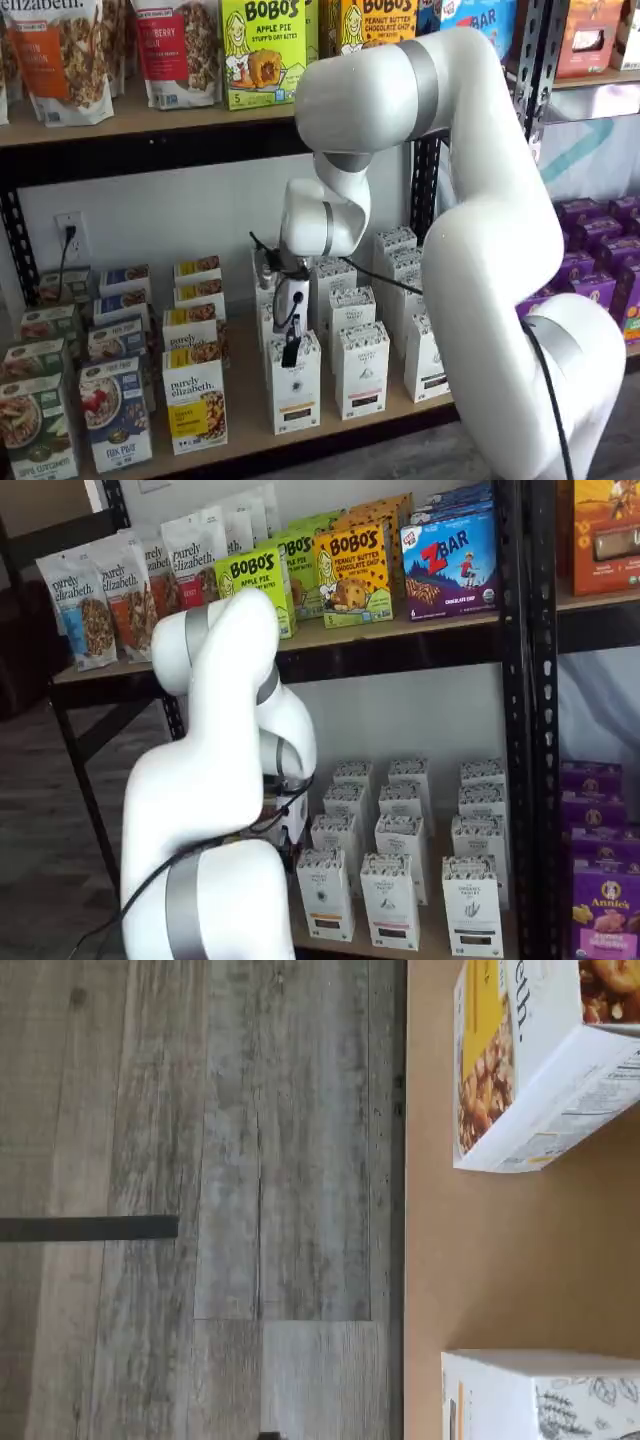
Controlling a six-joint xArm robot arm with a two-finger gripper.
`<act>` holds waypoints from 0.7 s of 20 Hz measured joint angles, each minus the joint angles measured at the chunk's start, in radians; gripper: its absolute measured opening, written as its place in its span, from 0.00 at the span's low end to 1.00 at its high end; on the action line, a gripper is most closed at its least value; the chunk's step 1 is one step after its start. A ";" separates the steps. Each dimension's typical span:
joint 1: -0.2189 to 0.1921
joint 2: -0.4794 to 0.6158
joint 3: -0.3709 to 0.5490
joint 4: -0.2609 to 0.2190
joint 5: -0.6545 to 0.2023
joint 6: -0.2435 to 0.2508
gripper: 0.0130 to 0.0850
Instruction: Pick up the white box with a yellow strip in the middle, on the bottom shelf, the fourth box from the left
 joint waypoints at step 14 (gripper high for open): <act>-0.038 0.115 -0.180 -0.080 0.094 0.043 1.00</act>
